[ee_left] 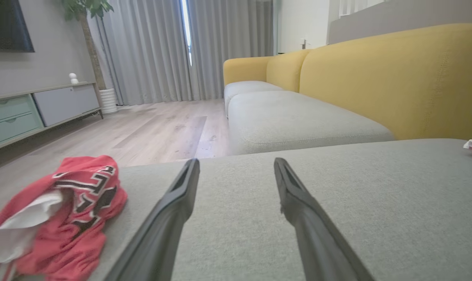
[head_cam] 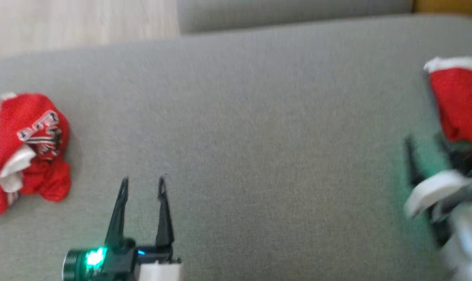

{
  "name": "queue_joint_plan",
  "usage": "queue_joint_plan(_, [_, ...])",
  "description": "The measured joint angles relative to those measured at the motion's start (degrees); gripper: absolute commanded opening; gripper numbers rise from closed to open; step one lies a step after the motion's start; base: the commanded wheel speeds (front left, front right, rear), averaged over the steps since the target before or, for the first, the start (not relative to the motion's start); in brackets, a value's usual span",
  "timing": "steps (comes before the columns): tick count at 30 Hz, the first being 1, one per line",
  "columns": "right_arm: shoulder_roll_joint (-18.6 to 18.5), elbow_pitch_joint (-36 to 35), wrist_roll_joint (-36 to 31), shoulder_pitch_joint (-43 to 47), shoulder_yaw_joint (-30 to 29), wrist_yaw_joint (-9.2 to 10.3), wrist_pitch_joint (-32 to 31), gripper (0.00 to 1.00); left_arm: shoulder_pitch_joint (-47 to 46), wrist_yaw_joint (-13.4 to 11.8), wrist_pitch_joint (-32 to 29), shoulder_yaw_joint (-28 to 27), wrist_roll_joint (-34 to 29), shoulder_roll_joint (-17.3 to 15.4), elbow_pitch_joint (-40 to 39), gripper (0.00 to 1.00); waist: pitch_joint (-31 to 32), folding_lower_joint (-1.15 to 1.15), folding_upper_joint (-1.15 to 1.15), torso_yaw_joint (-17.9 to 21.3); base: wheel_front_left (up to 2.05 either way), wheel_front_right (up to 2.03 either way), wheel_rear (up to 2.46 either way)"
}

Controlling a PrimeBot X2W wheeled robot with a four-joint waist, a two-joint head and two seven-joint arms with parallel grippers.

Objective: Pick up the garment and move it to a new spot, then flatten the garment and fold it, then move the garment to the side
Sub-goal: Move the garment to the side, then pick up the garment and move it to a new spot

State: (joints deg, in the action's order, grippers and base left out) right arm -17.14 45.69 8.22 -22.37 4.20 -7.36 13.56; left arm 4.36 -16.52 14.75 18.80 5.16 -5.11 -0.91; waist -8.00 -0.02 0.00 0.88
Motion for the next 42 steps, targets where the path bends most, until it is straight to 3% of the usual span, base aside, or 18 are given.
queue_joint_plan(8, [9.9,-10.6,3.1,15.1,2.7,0.0,0.6,1.0,4.9,2.6,0.0,-3.7,1.5,0.4,1.2,1.0,10.1,0.0,0.0,-1.8,0.0,0.0,0.0])
queue_joint_plan(18, [13.7,-33.9,-0.9,32.7,-2.9,0.0,0.7,1.0,10.4,5.5,0.0,-6.9,0.8,0.7,-0.8,1.0,16.3,0.0,0.0,-4.2,0.0,0.0,0.0])
queue_joint_plan(25, [14.1,-35.3,-3.9,38.2,-3.7,0.0,0.6,1.0,16.7,7.3,0.0,-10.3,0.2,0.7,-0.4,1.0,17.6,0.01,0.0,-4.0,0.0,0.0,0.0])
queue_joint_plan(42, [14.6,-35.4,-3.8,38.3,-3.2,0.0,0.6,1.0,16.9,9.0,0.0,-11.6,-3.2,0.9,1.1,1.0,18.0,0.02,0.0,-3.7,0.0,0.0,0.0])
